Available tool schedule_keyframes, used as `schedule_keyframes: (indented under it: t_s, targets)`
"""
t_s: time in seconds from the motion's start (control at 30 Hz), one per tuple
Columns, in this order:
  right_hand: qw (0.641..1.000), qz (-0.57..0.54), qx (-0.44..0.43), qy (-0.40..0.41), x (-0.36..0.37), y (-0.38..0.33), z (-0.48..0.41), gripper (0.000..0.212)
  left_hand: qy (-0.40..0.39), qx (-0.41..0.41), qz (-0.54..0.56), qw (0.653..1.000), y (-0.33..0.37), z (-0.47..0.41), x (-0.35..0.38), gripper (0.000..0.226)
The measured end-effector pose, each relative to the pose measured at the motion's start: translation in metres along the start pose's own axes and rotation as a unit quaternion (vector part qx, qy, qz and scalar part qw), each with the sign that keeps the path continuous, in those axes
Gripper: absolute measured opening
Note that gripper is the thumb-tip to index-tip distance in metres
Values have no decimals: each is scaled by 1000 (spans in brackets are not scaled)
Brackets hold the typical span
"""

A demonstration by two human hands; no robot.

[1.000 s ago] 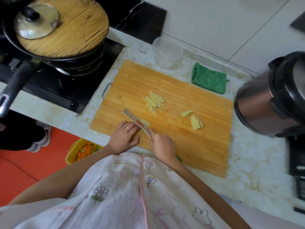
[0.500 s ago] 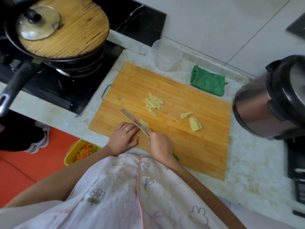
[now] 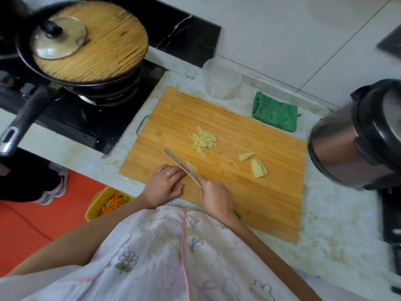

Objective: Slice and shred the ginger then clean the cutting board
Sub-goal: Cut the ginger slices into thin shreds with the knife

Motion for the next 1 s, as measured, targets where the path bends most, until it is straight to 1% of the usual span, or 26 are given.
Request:
schedule_keyframes:
  t_s: [0.1,0.2,0.37,0.5,0.77,1.0]
  targets:
    - [1000,-2,-11,-4,-1,1,6,45,3,4,0,1000,0,0,0,37]
    - [1000,-6,-5,-11,3,0,6,45,0,-3,4,1000,-1,1,2,39]
    - [1000,2,8,7,-2,-4,-8,44,-5,-4,19,1000,-2,0,2,39]
    - [1000,-13,-15,-4,-2,-1,2,47,-1,1,17,1000,-3,0,1,39]
    - [1000,-21,-4,-7,2,-1,0,42,2,2,20,1000,-3,0,1,40]
    - [999,52,-5,12,-3,-14,-14,39,-4,-8,24,1000,-3,1,3,38]
Point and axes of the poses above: each hand's wrist, its own z-axis away from the middle knuckle, its own x-axis out of the palm, y = z × x, the point moved 9 cm from there along -z, towards the middle knuckle, and after that the axes turned 9 degrees about z, right-handed, at the moved point
